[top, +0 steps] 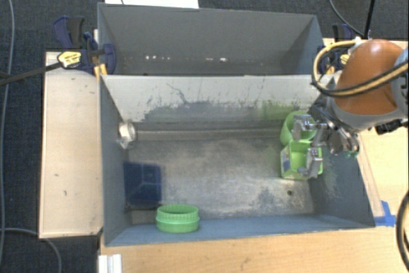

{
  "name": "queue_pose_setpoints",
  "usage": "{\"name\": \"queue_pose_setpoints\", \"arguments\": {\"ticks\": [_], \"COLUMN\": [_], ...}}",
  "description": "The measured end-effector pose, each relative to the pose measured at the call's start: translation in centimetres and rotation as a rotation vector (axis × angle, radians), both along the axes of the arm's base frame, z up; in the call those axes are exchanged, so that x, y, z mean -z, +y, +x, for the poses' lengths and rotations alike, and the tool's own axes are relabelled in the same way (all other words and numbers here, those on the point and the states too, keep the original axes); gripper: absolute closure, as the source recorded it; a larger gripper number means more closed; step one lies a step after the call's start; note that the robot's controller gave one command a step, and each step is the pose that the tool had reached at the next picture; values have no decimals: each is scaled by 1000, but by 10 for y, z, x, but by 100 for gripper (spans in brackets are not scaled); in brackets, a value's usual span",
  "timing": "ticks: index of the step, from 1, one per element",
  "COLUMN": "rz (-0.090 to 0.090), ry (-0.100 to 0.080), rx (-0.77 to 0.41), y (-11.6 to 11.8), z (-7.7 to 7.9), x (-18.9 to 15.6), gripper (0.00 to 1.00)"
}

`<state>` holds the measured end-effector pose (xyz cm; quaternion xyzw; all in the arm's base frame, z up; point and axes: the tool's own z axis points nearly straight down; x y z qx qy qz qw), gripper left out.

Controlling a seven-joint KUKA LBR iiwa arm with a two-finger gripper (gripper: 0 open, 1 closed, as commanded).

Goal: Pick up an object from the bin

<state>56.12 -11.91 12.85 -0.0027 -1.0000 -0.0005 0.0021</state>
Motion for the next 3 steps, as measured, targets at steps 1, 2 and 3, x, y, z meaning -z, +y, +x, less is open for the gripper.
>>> {"name": "queue_pose_setpoints", "arguments": {"ticks": [1, 2, 3], "rz": [-1, 14, 1], "ry": [-7, 14, -4], "rx": [-3, -18, -23], "y": [0, -10, -13], "z": [1, 6, 3], "x": [-4, 25, 38], "gripper": [0, 0, 0]}}
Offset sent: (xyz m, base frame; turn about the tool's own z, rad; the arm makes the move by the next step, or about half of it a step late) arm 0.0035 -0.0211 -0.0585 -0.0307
